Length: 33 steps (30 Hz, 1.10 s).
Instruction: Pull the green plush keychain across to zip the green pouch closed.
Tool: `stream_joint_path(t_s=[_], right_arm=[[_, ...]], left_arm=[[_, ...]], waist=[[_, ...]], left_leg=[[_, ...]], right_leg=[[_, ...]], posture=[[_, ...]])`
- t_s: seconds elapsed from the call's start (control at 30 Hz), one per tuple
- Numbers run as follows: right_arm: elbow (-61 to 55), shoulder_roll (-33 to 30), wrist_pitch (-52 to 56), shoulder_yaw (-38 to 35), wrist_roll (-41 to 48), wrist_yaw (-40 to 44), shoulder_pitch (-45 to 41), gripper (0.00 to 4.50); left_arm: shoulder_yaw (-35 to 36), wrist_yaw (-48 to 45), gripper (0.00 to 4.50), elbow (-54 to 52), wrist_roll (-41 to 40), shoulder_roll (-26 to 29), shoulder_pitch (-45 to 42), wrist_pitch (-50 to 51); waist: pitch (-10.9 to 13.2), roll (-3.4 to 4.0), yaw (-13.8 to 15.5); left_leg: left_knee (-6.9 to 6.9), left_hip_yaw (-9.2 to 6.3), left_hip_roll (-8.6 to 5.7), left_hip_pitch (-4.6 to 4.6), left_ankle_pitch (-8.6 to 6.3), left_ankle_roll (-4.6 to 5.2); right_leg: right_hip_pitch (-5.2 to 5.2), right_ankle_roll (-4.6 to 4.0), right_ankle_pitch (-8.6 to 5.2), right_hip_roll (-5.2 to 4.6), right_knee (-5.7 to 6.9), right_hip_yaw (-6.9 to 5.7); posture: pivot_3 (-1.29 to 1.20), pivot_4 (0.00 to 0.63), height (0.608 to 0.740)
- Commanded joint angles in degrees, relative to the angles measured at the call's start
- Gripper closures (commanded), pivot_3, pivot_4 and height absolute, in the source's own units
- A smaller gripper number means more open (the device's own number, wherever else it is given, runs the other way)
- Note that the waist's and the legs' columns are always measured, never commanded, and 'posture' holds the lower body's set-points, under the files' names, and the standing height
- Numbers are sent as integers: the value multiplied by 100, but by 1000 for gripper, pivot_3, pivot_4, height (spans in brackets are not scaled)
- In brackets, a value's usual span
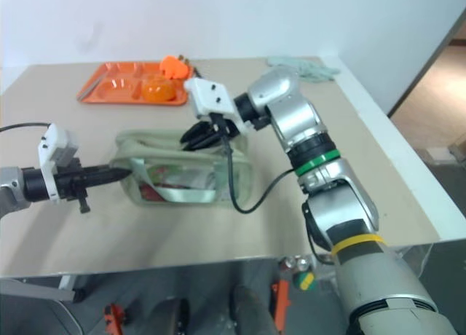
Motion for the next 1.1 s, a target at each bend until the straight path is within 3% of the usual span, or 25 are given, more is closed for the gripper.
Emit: stream_joint_path(t_s=[0.03,0.63,1.1], right_arm=[[-72,78,-169,29,-19,331,-190,3858],[573,752,-566,655,-671,169,-325,3858],[1381,790,-826,512,-1065,-213,-838,3858]], left_arm=[[129,44,4500,-137,-44,3,59,-7],[175,182,4500,-273,-106,-79,140,38],[203,256,4500,-351,-174,-78,204,83]], waist=[[0,0,-1],[0,0,-5],[0,0,-14]], left_leg=[[0,0,0,0,0,0],[0,-4,0,-1,1,-1],[0,-7,3,11,3,-5]], right_leg=[[0,0,0,0,0,0],[0,-2,-1,-3,0,-5],[10,-10,2,1,1,-10]], posture=[[0,150,740],[0,150,740],[0,150,740]])
